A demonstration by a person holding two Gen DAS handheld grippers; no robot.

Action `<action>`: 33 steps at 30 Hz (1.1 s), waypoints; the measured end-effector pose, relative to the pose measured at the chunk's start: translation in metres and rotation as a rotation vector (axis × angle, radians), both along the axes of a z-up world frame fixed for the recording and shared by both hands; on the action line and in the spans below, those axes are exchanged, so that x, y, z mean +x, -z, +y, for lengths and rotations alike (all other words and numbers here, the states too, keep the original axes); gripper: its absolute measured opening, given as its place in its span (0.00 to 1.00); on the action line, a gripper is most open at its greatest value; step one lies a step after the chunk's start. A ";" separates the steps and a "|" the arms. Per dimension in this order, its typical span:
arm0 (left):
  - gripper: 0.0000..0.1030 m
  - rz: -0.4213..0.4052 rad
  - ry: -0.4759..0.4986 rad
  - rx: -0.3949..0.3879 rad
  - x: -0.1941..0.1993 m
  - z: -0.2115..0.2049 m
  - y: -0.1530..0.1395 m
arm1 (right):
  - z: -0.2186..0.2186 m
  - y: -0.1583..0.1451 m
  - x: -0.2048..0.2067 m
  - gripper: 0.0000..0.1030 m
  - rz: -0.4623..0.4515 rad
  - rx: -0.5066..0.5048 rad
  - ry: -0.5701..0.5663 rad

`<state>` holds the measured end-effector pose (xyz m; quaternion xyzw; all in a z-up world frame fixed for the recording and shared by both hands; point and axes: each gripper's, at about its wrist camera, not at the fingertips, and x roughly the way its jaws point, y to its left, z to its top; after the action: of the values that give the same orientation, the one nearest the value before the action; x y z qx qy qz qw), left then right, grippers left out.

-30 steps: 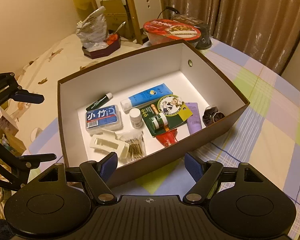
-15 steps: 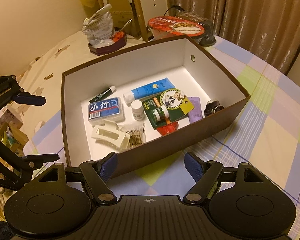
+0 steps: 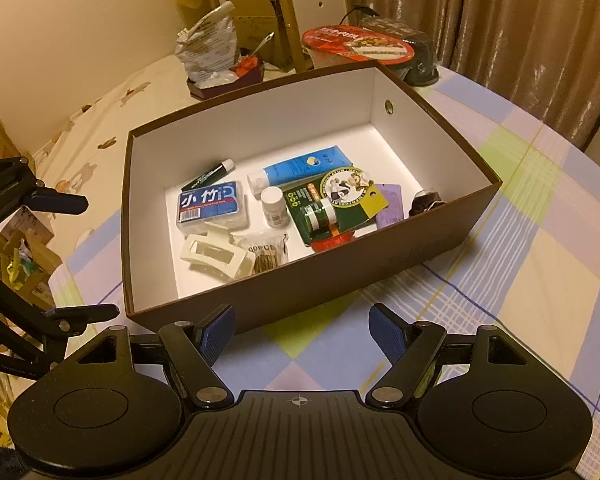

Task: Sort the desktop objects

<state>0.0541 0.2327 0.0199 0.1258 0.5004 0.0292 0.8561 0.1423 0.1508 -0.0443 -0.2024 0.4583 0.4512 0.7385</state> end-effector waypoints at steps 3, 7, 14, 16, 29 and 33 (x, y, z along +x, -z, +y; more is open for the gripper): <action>0.84 -0.001 -0.022 -0.003 0.000 -0.004 0.000 | -0.002 0.001 0.002 0.74 0.002 -0.001 -0.014; 0.84 -0.004 -0.049 -0.006 0.000 -0.011 -0.002 | -0.006 0.002 0.005 0.74 0.003 -0.001 -0.034; 0.84 -0.015 -0.111 -0.006 -0.001 -0.022 -0.003 | -0.011 0.002 0.011 0.74 -0.002 0.009 -0.073; 0.84 -0.019 -0.132 -0.006 -0.001 -0.024 -0.003 | -0.014 0.002 0.014 0.74 -0.003 0.017 -0.077; 0.84 -0.068 -0.280 -0.012 0.000 -0.043 -0.005 | -0.019 0.007 0.026 0.74 -0.003 0.023 -0.166; 0.83 -0.111 -0.305 0.038 -0.001 -0.049 -0.011 | -0.020 0.006 0.029 0.74 -0.005 0.027 -0.185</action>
<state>0.0533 0.1838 0.0310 0.0627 0.4652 0.1749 0.8655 0.1709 0.1313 -0.0502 -0.2349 0.4295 0.5234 0.6974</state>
